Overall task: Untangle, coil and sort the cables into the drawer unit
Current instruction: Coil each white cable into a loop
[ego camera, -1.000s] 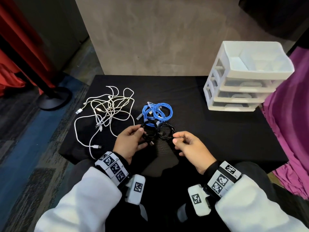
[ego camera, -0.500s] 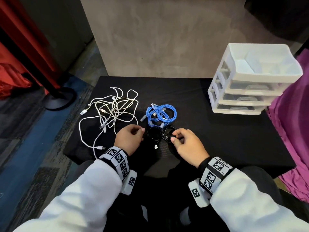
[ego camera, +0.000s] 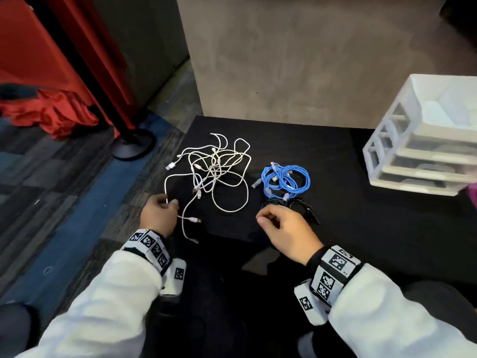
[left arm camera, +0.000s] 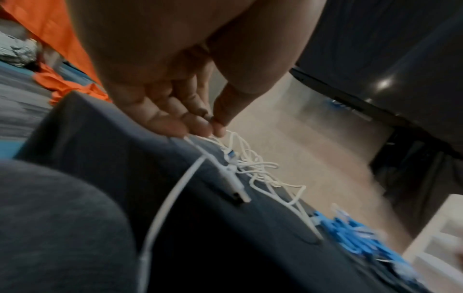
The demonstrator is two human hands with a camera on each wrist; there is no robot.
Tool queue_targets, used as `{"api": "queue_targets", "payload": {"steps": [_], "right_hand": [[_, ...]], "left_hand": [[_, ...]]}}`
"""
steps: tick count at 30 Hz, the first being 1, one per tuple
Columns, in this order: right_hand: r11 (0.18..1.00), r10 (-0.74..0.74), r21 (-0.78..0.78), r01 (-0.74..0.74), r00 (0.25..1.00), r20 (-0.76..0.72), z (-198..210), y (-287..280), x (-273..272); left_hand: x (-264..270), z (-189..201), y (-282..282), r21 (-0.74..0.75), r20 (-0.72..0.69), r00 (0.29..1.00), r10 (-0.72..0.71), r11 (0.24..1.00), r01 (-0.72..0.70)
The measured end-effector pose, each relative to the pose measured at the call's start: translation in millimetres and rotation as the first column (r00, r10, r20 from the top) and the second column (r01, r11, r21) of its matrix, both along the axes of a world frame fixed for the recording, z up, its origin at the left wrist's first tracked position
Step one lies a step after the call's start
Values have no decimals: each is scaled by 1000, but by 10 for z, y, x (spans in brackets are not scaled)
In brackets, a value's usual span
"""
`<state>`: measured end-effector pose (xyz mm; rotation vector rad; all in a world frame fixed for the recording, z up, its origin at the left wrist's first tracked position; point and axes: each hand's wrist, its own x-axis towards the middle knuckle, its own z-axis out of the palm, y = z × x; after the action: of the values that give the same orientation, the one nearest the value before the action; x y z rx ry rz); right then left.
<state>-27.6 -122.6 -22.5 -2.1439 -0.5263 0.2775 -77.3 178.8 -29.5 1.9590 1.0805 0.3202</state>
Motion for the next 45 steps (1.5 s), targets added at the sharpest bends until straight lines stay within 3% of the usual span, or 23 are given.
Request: {"api": "queue_targets", "payload": {"steps": [3, 5, 7, 9, 12, 14, 17, 19, 24, 26, 31, 35, 39, 42, 45], "right_hand": [[998, 9, 57, -8, 1000, -14, 96, 125, -15], [996, 26, 87, -26, 1000, 0, 195, 191, -22], [994, 48, 94, -49, 999, 10, 274, 250, -31], [998, 41, 53, -41, 999, 14, 284, 263, -15], [989, -113, -83, 120, 990, 83, 211, 131, 124], [954, -213, -196, 226, 974, 82, 199, -12, 266], [856, -217, -469, 217, 975, 56, 200, -144, 479], [799, -174, -581, 154, 984, 21, 183, -145, 596], [737, -60, -676, -10, 995, -81, 82, -2, 792], [741, -16, -668, -61, 994, -109, 56, 15, 865], [766, 30, -637, -87, 994, -101, 74, -76, 1055], [770, -47, -638, -13, 996, -77, 60, -176, 1154], [779, -97, -627, 25, 992, -80, 39, -258, 1184], [789, -120, -613, 36, 988, -97, 32, -282, 1191], [793, -123, -608, 33, 987, -106, 43, -286, 1179]], "left_hand": [[23, 34, -162, -27, 124, 988, -88, 995, 92], [91, 35, -191, 96, 147, 987, -71, 994, 58], [175, 45, -180, 106, 166, 986, -29, 994, 11], [280, 53, -175, 116, 130, 989, -68, 992, 53], [482, 134, -213, 173, -13, 967, -254, 952, 252], [667, 228, -244, 186, -266, 894, -360, 891, 414], [987, 316, -268, 171, -595, 701, -393, 791, 588], [1163, 351, -277, 173, -695, 610, -382, 734, 657], [1524, 366, -342, 156, -767, 496, -407, 631, 760], [1634, 342, -334, 152, -767, 477, -428, 602, 784], [1804, 271, -242, 222, -740, 509, -439, 555, 802], [1969, 306, -267, 188, -736, 510, -444, 591, 785], [2102, 384, -340, 184, -805, 432, -407, 522, 833], [2127, 512, -499, 217, -813, 443, -377, 510, 832], [2177, 479, -526, 205, -837, 391, -382, 444, 873]]}}
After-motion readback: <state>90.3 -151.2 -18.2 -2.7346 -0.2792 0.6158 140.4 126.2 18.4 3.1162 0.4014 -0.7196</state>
